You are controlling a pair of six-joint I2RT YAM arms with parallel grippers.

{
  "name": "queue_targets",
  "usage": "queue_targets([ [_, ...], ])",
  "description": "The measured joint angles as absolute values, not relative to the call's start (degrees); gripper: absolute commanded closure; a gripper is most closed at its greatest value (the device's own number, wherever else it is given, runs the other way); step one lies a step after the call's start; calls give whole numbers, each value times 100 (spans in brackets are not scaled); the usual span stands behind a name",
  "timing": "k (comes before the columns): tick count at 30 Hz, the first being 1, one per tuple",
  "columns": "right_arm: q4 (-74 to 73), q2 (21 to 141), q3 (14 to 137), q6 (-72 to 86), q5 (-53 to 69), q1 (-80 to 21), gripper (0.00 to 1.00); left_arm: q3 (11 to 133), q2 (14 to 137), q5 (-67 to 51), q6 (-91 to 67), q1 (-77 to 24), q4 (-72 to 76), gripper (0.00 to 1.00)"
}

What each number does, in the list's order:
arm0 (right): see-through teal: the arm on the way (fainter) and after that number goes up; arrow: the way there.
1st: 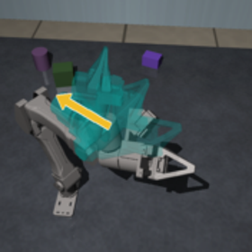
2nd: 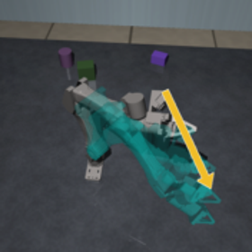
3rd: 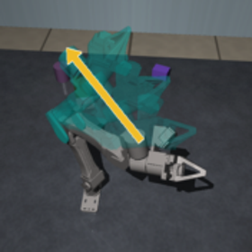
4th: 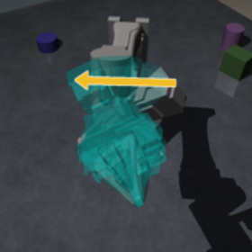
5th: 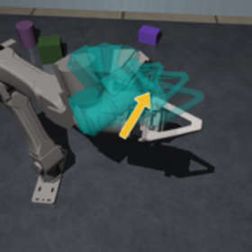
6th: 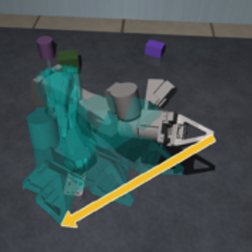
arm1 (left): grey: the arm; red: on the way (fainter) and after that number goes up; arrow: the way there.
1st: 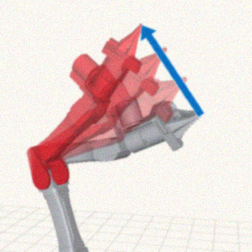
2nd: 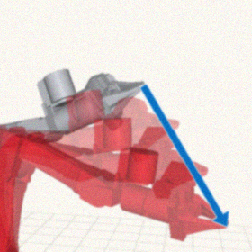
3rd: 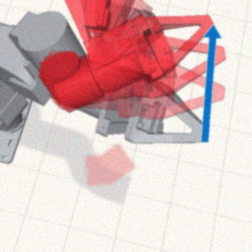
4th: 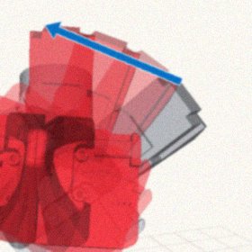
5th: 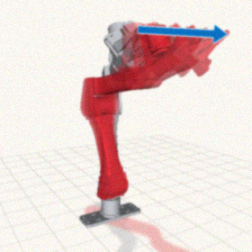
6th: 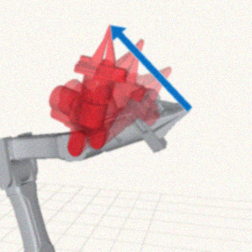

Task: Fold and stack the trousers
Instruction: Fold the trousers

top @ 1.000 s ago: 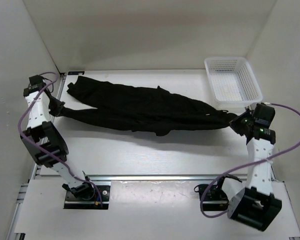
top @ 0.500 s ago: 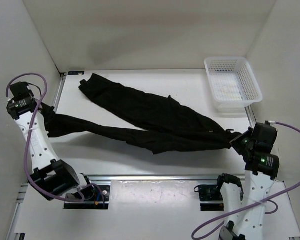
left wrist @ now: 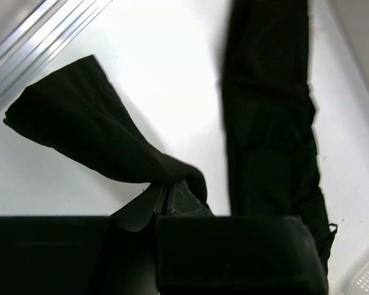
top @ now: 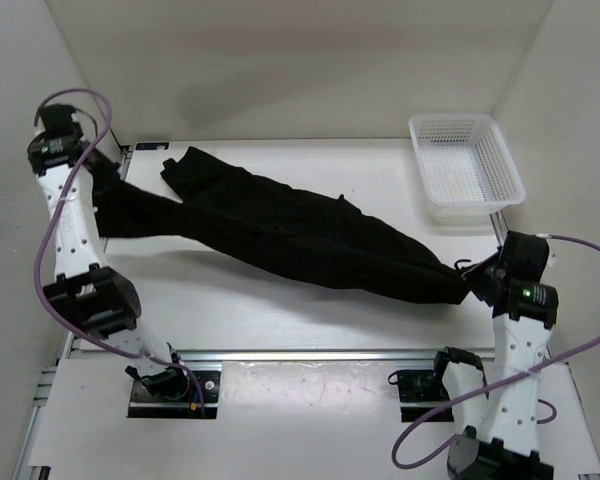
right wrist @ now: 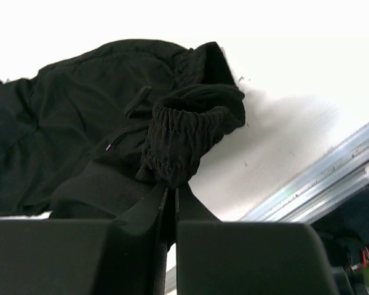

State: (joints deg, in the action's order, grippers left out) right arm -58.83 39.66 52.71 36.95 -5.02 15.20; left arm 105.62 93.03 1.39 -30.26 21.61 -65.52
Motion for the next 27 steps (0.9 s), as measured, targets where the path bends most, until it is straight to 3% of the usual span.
queue_targets([
  [8, -4991, 5575, 5540, 3732, -556, 1496, 100, 13926, 11738, 464, -2832, 1046, -6713, 90],
  [9, -4842, 5802, 5605, 3734, -548, 1492, 100, 14427, 12123, 462, -2808, 965, -6729, 85],
  [10, -4703, 5992, 5651, 3736, -532, 1490, 100, 14752, 12420, 436, -2788, 902, -6700, 68],
  [12, -4410, 6394, 5749, 3721, -550, 1494, 56, 15148, 12967, 351, -2722, 810, -6536, 23],
  [13, -4287, 6571, 5780, 3763, -561, 1494, 28, 15216, 13190, 270, -2718, 794, -6381, 0],
  [14, -4202, 6761, 5841, 3774, -580, 1498, 10, 15297, 13415, 156, -2742, 794, -6278, 0],
  [15, -4134, 6956, 5929, 3701, -587, 1498, 0, 15408, 13666, 54, -2814, 803, -6195, 0],
  [20, -3955, 7594, 6445, 3581, -755, 1498, 0, 15128, 14129, -252, -2897, 849, -5999, 0],
  [27, -3922, 7623, 6674, 3430, -886, 1540, 0, 14538, 13386, -143, -2534, 967, -5940, 0],
])
